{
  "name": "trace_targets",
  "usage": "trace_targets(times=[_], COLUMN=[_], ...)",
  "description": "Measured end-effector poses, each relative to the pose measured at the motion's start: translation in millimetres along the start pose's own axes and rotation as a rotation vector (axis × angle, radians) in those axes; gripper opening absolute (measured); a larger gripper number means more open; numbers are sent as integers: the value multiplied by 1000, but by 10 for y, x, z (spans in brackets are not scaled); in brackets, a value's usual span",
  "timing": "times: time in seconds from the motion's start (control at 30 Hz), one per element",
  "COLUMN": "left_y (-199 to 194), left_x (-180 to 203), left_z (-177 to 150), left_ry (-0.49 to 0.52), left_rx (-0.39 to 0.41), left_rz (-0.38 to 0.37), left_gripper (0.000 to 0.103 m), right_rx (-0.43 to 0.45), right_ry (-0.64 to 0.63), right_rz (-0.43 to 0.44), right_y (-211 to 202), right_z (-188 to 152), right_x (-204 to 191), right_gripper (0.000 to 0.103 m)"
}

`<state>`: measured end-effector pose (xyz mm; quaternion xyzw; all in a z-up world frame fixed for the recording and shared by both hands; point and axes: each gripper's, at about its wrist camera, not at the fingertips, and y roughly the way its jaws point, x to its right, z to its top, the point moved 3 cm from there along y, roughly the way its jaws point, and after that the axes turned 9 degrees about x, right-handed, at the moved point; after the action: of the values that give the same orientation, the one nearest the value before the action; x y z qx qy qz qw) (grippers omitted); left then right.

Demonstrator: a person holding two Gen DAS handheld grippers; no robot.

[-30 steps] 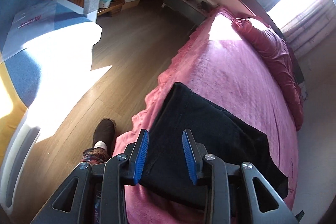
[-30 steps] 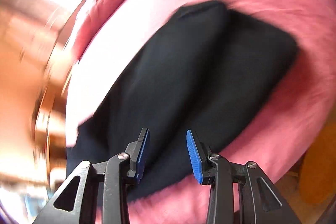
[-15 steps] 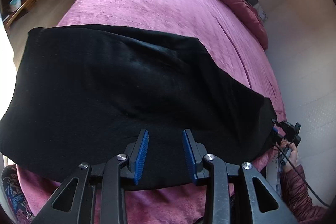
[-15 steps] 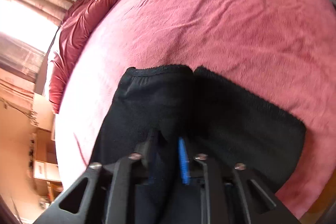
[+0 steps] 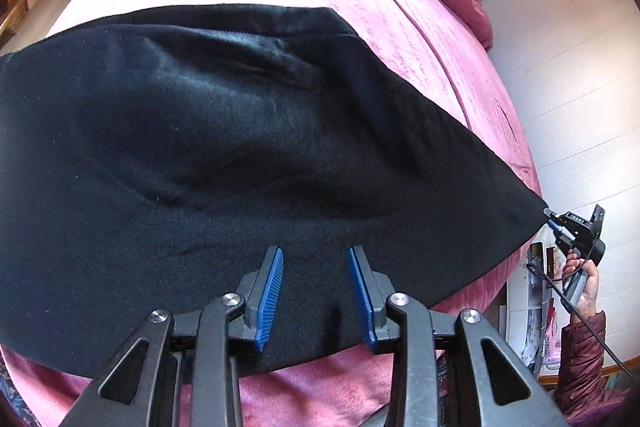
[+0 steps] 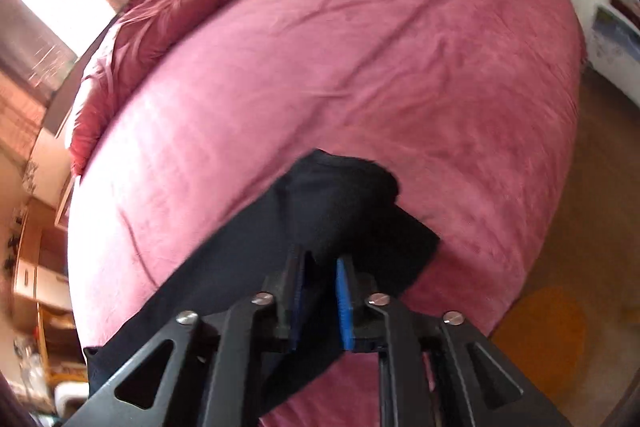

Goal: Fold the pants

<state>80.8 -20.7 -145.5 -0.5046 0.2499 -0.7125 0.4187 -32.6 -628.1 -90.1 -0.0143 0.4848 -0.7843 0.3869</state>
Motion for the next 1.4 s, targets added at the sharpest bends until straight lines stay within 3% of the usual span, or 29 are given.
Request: trace_targets(times=[0.07, 0.2, 0.33, 0.47, 0.6, 0.73, 0.77, 0.9, 1.0, 1.17, 1.27, 1.37, 1.4], left_y=[4, 22, 137, 206, 211, 170, 172, 177, 179, 187, 178, 185, 188], left_x=[35, 44, 138, 203, 215, 111, 110, 59, 46, 58, 55, 53, 58], left_z=[2, 9, 38, 17, -1, -12, -12, -35, -28, -13, -12, -3, 4], left_ry=[20, 30, 28, 19, 14, 12, 11, 14, 14, 21, 22, 22, 23], left_rx=[-2, -7, -4, -3, -3, -1, -1, -4, -4, -6, -8, -9, -9], left_rz=[1, 5, 12, 16, 18, 18, 17, 11, 10, 10, 7, 6, 8], left_gripper=[34, 34, 34, 34, 34, 34, 34, 34, 34, 34, 34, 34, 34], right_rx=[18, -9, -92, -93, -92, -136, -128, -49, 2, -81, -96, -94, -79], right_ry=[62, 185, 225, 249, 262, 251, 236, 193, 134, 66, 98, 146, 164], right_rz=[-5, 105, 256, 321, 318, 316, 306, 282, 270, 99, 79, 124, 142], right_y=[-38, -57, 49, 198, 332, 404, 377, 132, -38, 167, 261, 275, 241], right_z=[-64, -327, -699, -831, -821, -864, -856, -724, -638, -820, -914, -905, -876], right_x=[225, 486, 497, 481, 461, 408, 401, 397, 343, 436, 560, 667, 693], right_gripper=[23, 23, 23, 23, 35, 36, 35, 9, 8, 8, 8, 9, 15])
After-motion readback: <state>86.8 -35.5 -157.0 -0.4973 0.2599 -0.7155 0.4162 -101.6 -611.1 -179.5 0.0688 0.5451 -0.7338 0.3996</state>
